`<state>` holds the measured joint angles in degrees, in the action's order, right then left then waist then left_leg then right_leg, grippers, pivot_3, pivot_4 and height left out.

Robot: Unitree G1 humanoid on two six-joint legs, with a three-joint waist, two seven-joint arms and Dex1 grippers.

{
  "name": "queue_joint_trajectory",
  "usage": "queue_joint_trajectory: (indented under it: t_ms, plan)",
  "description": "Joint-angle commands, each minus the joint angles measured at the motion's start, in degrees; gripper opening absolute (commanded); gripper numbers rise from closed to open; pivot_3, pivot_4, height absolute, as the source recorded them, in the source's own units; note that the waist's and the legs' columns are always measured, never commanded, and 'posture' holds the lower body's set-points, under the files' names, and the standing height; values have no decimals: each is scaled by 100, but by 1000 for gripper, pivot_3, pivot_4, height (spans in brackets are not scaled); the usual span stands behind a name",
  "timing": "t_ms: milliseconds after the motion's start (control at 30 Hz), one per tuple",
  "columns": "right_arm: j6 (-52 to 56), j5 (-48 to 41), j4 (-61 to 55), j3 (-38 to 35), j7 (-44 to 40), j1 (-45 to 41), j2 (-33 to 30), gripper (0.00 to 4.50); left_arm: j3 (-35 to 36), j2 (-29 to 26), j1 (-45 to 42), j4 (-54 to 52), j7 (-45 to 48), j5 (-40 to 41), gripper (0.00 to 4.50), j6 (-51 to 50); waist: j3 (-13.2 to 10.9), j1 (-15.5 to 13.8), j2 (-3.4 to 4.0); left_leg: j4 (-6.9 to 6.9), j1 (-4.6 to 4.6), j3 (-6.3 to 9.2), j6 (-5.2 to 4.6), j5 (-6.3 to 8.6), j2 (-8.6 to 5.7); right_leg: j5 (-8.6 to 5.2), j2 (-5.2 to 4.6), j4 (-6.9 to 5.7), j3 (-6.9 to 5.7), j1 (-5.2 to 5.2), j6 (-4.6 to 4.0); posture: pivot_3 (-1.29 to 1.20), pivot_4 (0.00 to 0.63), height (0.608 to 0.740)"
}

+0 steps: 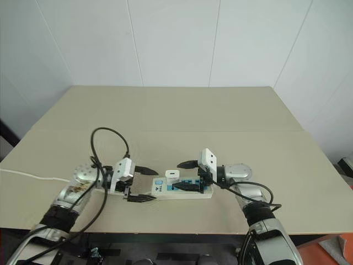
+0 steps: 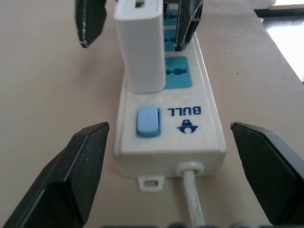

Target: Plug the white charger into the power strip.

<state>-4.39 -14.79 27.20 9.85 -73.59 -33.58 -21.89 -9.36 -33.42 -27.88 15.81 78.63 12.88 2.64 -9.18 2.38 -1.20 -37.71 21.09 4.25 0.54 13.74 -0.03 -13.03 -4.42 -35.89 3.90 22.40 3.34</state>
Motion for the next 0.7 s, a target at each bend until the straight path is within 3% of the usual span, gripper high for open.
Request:
queue_joint_trajectory:
  t_ms: [33, 433, 700]
  plan:
    - [21, 52, -67, -144, -39, 48, -281, 4145, 280, -166, 137, -560, 8, 312, 4484, -74, -2, 2, 1, 0, 1, 0, 3, 2, 1, -1, 0, 1, 0, 1, 0, 0, 150, 740]
    - [528, -328, -915, -755, -517, 252, -1748, 4145, 919, -1103, 555, -1514, 184, 975, 4484, -735, -31, 22, 7, -2, 91, -3, 4, 2, 3, -4, 2, -18, 2, 101, -6, 0, 150, 740]
    - [1506, -881, -1882, -1731, -64, 833, -2519, 4145, 1782, -1647, 1114, -2004, -162, 1322, 4484, -1131, -63, 8, 9, -1, 93, -3, 4, 2, 5, -5, 1, -17, 1, 102, -6, 0, 150, 740]
